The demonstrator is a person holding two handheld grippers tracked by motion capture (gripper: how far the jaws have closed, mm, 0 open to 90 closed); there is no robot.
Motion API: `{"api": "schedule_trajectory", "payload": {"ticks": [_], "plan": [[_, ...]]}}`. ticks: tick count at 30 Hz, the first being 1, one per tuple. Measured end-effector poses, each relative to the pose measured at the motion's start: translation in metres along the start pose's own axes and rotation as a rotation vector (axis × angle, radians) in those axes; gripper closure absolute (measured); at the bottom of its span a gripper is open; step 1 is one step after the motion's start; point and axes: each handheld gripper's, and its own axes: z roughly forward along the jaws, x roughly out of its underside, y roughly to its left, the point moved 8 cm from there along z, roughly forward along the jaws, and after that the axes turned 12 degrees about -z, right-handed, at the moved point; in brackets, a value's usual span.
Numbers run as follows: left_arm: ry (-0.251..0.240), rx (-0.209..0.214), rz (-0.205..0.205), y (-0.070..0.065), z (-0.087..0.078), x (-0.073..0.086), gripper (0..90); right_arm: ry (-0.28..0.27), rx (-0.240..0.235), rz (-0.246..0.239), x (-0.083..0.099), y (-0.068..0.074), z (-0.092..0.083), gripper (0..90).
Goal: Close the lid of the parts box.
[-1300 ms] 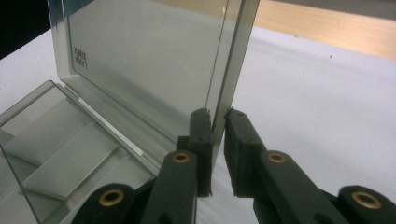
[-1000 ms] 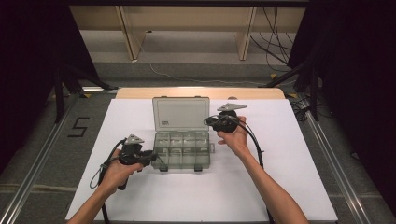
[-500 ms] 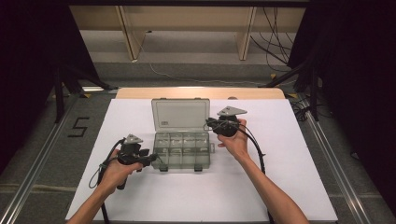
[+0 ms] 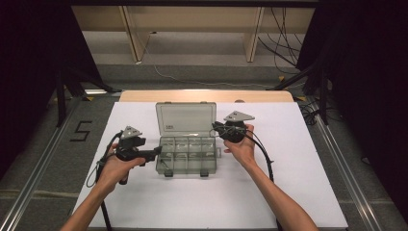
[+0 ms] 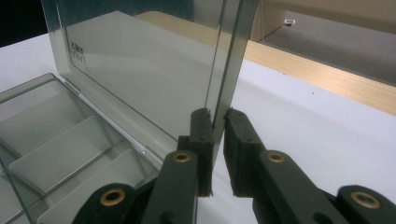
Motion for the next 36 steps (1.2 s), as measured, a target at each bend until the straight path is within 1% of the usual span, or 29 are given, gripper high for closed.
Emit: {"api": "schedule_trajectory", "payload": {"ticks": [1, 2, 3, 4, 5, 6, 8, 9, 10, 12, 13, 15, 16, 17, 18, 19, 21, 22, 23, 24, 26, 27, 28, 29, 30, 31, 33, 34, 36], "plan": [[-0.011, 0.008, 0.001, -0.001, -0.001, -0.006, 25.0, -0.005, 0.010, -0.007, 0.000, -0.001, 0.000, 82.6], [-0.021, 0.015, -0.008, -0.003, -0.001, -0.011, 24.1, -0.001, 0.002, -0.011, 0.000, -0.001, 0.000, 82.6], [-0.042, 0.029, -0.022, -0.007, -0.001, -0.018, 23.1, -0.001, 0.002, -0.011, 0.001, 0.000, 0.000, 82.6], [-0.040, 0.032, -0.017, -0.007, -0.002, -0.021, 23.0, -0.010, 0.004, -0.012, 0.000, 0.000, 0.000, 82.6], [-0.055, 0.044, -0.031, -0.011, -0.002, -0.027, 22.8, -0.009, 0.005, -0.012, 0.000, 0.000, 0.000, 82.7], [-0.058, 0.044, -0.033, -0.012, -0.002, -0.031, 22.2, -0.014, 0.005, -0.011, 0.000, 0.000, 0.001, 82.6], [-0.080, 0.038, -0.036, -0.012, -0.002, -0.043, 21.9, -0.015, 0.004, -0.011, 0.000, 0.000, 0.001, 82.6], [-0.086, 0.034, -0.029, -0.013, -0.001, -0.049, 21.9, -0.015, 0.005, -0.013, 0.000, 0.000, 0.001, 82.6], [-0.087, 0.036, -0.020, -0.013, -0.001, -0.055, 21.9, 0.000, 0.011, -0.019, 0.001, 0.000, -0.001, 82.6], [-0.086, 0.038, -0.002, -0.015, 0.000, -0.062, 22.1, -0.001, 0.011, -0.025, 0.001, 0.000, -0.001, 82.6], [-0.096, 0.042, -0.026, -0.017, 0.000, -0.067, 22.6, -0.001, 0.011, -0.024, 0.001, 0.000, -0.001, 82.5], [-0.113, 0.045, -0.030, -0.018, 0.002, -0.076, 24.5, 0.000, 0.009, -0.019, 0.001, 0.000, -0.001, 82.5], [-0.120, 0.049, -0.035, -0.018, 0.001, -0.081, 27.8, 0.000, 0.008, -0.017, 0.001, 0.000, -0.001, 82.5], [-0.125, 0.053, -0.027, -0.017, 0.001, -0.083, 32.3, -0.001, 0.010, -0.020, 0.001, 0.000, -0.001, 82.5], [-0.140, 0.054, -0.029, -0.018, 0.002, -0.087, 37.4, -0.001, 0.010, -0.019, 0.001, 0.000, -0.001, 82.5], [-0.153, 0.054, -0.010, -0.017, 0.001, -0.091, 46.0, -0.001, 0.009, -0.018, 0.001, 0.000, -0.001, 82.5], [-0.170, 0.048, -0.002, -0.016, 0.002, -0.098, 59.2, -0.002, 0.010, -0.018, 0.001, 0.000, -0.001, 82.5], [-0.183, 0.043, 0.017, -0.014, 0.003, -0.104, 67.1, -0.002, 0.009, -0.015, 0.001, 0.000, -0.001, 82.5], [-0.189, 0.037, 0.025, -0.012, 0.003, -0.107, 71.3, -0.003, 0.010, -0.013, 0.001, 0.000, 0.000, 82.5], [-0.196, 0.030, 0.026, -0.010, 0.004, -0.110, 78.3, -0.004, 0.011, -0.013, 0.001, 0.000, 0.000, 82.5], [-0.207, 0.028, 0.028, -0.006, 0.007, -0.118, 86.3, -0.003, 0.008, -0.004, 0.001, 0.000, 0.000, 82.5], [-0.204, 0.021, 0.034, -0.003, 0.010, -0.120, 88.8, 0.006, 0.014, -0.016, 0.002, -0.001, -0.001, 82.5], [-0.202, 0.008, 0.045, 0.000, 0.012, -0.123, 89.4, -0.006, 0.010, -0.007, 0.001, 0.000, 0.000, 82.5], [-0.202, -0.004, 0.056, 0.002, 0.014, -0.125, 89.5, -0.003, 0.008, -0.002, 0.001, 0.000, 0.000, 82.5], [-0.202, -0.006, 0.055, 0.003, 0.016, -0.127, 89.6, -0.006, 0.012, -0.008, 0.001, 0.000, 0.000, 82.5], [-0.195, -0.007, 0.044, 0.004, 0.018, -0.128, 89.6, -0.013, 0.013, -0.009, 0.001, -0.001, 0.001, 82.5], [-0.187, -0.012, 0.044, 0.004, 0.023, -0.130, 89.6, -0.009, 0.010, -0.006, 0.001, 0.000, 0.000, 82.5], [-0.181, -0.015, 0.038, 0.004, 0.025, -0.131, 89.6, -0.005, 0.003, -0.008, 0.002, 0.000, 0.000, 82.5], [-0.174, -0.017, 0.039, 0.003, 0.028, -0.133, 89.6, -0.007, 0.006, -0.010, 0.002, 0.000, 0.000, 82.5]]}}
